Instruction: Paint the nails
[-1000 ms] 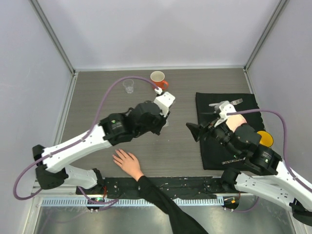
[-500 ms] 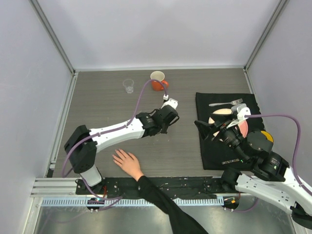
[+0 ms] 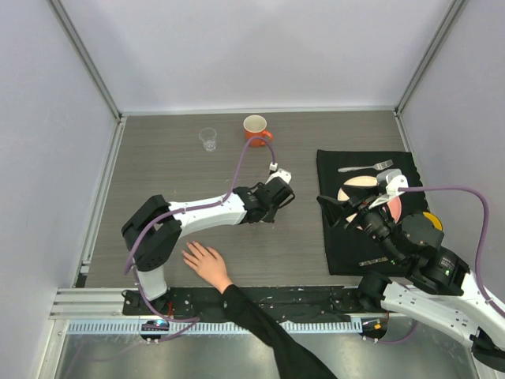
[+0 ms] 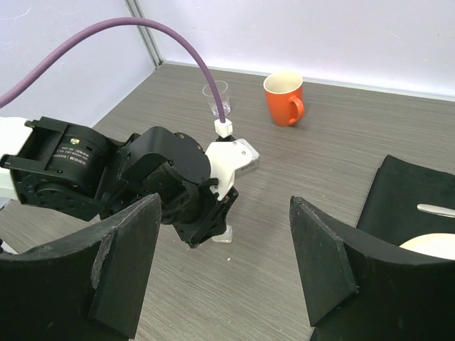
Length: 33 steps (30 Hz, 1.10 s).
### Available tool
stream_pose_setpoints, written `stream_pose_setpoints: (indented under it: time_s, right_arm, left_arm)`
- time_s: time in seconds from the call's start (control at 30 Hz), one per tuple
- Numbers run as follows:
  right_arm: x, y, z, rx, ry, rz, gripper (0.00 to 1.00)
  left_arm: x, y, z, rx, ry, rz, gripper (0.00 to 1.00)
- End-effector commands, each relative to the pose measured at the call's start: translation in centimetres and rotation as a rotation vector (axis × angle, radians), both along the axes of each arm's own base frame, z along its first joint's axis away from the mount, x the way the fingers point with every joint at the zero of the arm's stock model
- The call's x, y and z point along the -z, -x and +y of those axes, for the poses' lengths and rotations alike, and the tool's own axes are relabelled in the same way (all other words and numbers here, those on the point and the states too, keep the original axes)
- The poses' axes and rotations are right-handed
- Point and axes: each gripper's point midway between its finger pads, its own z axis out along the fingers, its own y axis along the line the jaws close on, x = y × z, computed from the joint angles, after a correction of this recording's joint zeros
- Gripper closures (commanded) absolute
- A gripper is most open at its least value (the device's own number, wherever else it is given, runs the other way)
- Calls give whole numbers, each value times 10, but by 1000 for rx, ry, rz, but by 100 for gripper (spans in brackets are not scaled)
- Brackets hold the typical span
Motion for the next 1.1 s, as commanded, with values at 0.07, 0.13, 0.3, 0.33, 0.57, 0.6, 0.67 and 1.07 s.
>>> stream_pose_setpoints:
  time_s: [0.07, 0.13, 0.3, 0.33, 0.57, 0.6, 0.67, 1.07]
  right_arm:
    - [-7, -2, -2, 18, -20, -12, 22]
    - [-7, -2, -2, 18, -23, -11, 22]
    - [-6, -2, -2, 18, -25, -8, 22]
    - [-7, -1, -2, 17, -28, -10, 22]
    - [-8, -2, 0, 15, -35, -1, 22]
    - [-8, -2, -1, 21, -35, 1, 22]
    - [-8, -3, -2, 28, -39, 8, 22]
    - [-46, -11, -49, 275, 2, 112, 18]
  left_arm:
    - [2, -7, -11, -9, 48, -13, 100]
    - [3, -7, -10, -6, 47, -13, 100]
    - [8, -6, -8, -7, 40, 3, 93]
    - [8, -5, -7, -7, 37, 5, 88]
    - [-5, -2, -2, -1, 44, -10, 61]
    - [-12, -2, -2, 2, 60, -18, 59]
    - [-17, -1, -1, 8, 68, -22, 53]
    - [-199, 22, 19, 78, 351, -197, 45]
